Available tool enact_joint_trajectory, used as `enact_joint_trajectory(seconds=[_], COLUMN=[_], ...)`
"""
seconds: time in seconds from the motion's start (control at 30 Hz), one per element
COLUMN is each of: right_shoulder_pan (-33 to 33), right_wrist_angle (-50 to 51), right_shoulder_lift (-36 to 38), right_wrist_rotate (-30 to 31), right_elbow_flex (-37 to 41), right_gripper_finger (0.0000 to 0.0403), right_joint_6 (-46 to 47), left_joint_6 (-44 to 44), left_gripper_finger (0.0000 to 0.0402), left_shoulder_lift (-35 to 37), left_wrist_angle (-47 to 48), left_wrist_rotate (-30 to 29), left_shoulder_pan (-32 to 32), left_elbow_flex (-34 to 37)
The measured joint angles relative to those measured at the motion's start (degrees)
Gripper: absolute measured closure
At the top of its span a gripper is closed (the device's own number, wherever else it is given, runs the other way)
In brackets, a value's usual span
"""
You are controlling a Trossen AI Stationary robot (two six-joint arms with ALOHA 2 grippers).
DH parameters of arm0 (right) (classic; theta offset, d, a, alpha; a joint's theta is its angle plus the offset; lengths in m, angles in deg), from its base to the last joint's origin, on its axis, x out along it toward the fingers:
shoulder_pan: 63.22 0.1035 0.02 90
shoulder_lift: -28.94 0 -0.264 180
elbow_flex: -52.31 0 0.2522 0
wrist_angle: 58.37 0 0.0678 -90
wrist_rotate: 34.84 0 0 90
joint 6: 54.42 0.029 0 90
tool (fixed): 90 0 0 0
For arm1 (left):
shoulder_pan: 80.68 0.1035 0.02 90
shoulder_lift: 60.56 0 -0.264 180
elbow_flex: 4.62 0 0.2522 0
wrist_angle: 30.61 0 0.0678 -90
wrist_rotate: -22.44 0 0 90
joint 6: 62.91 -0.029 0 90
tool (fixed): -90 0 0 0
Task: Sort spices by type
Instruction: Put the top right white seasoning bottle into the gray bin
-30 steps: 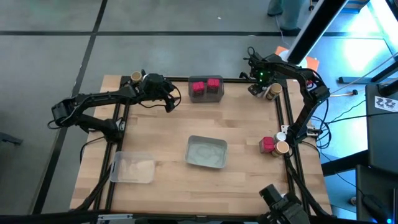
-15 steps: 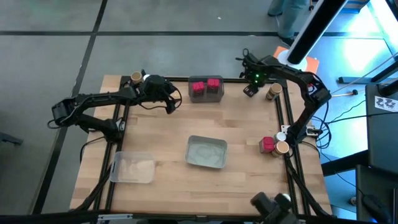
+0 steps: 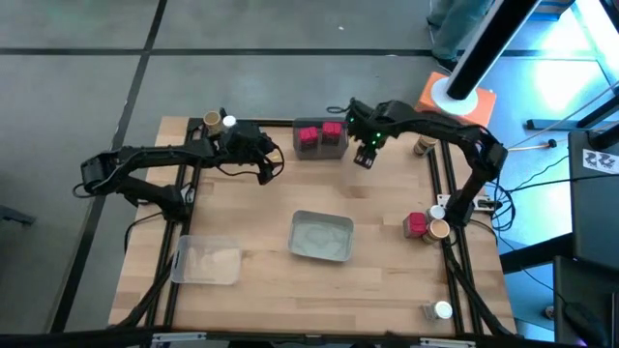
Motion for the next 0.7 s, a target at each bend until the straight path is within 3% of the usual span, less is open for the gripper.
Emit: enact_joint_trajectory(seconds=[0.37, 0.7], right_shoulder_pan=[17.1, 31.1], right_wrist_angle=[4.1, 1.8], right_shoulder_lift=[0.0, -0.1], right_wrist_rotate=[-2.5, -6.9], right_elbow_flex=[-7.9, -8.4], right_gripper_finger=[0.0197, 0.0196], right_joint_6=[5.0, 15.2], left_joint_6=[1.5, 1.7], left_gripper_finger=[0.0135, 0.0135], left_shoulder_lift=[0.0, 0.2], left_wrist_angle=[0.9, -1.7], left_wrist_rotate=[0.0, 0.0], left_shoulder_pan=[-6.0, -11.1], left_elbow_flex=[0.0, 3.1])
